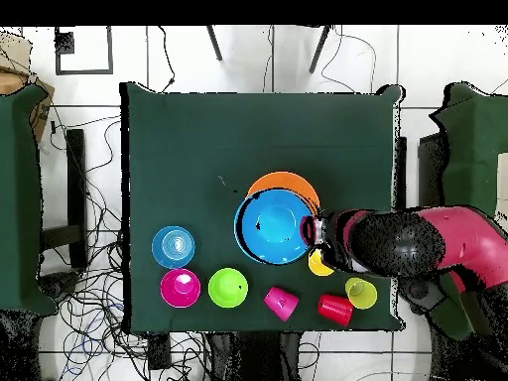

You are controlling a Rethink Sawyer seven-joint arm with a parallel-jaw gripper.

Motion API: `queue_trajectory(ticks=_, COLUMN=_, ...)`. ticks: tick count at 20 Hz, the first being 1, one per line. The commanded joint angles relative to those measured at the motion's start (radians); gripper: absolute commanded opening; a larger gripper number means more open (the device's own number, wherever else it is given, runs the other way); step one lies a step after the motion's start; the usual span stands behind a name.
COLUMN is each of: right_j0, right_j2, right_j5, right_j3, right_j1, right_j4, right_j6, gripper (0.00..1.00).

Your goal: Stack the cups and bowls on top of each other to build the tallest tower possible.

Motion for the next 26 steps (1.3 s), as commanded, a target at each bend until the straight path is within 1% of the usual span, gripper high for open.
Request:
queue_trajectory(ticks=1, right_j0=0.048, right_j2=-0.028, right_j5=0.02, right_j3=-0.038, right_j1=0.086, right_j4=-0.113, right_j6=-0.298, gripper=0.0)
queue_trajectory(ticks=12, right_j0=0.035, right_j2=-0.015, right_j5=0.037, right_j3=-0.061, right_j1=0.12, right_j4=-0.142, right_j6=-0.313, gripper=0.0)
queue_trajectory(ticks=26, right_j0=0.017, right_j2=0.008, right_j5=0.053, right_j3=-0.055, right_j1=0.122, right_j4=-0.139, right_j6=-0.331, gripper=0.0)
